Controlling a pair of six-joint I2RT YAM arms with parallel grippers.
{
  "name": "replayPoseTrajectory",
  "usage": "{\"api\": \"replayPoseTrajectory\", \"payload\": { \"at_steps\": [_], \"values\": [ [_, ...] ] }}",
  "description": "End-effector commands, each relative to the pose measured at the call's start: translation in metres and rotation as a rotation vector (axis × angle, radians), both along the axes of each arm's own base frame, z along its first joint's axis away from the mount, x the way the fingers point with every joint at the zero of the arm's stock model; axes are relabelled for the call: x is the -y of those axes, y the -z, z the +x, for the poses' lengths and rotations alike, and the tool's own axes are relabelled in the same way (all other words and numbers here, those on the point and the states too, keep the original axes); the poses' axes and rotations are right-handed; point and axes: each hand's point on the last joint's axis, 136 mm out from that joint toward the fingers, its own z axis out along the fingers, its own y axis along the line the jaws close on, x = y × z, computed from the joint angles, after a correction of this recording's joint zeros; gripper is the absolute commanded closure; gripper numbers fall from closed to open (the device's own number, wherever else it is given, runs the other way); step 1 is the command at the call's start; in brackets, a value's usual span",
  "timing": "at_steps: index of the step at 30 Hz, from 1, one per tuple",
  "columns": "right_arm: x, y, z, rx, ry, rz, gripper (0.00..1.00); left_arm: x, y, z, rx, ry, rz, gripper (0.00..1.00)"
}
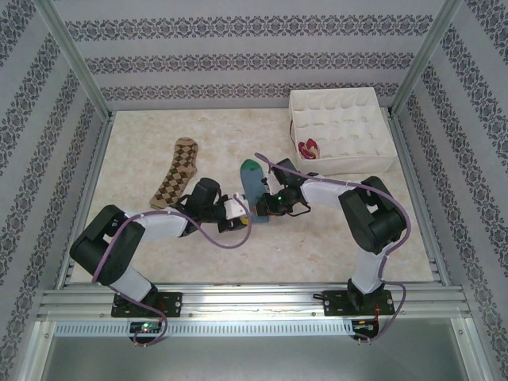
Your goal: Roll the socks
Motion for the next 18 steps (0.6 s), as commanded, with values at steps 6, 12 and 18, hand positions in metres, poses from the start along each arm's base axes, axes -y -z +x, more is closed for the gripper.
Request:
{"api": "replayPoseTrajectory", "payload": {
  "at_steps": [6, 12, 18],
  "values": [
    [0.061, 0.066, -0.054, -0.212, -0.027, -0.305, 0.73, 0.011, 0.019, 0.005, 0.238, 0.126, 0.238, 0.57],
    [0.061, 0.067, -0.058, -0.231, -0.031, -0.291, 0.73, 0.013, 0.046, 0.003, 0.22, 0.186, 0.36, 0.58],
    [0.064, 0.065, -0.062, -0.254, -0.009, -0.256, 0.73, 0.018, 0.059, 0.003, 0.157, 0.213, 0.445, 0.83]
  ]
}}
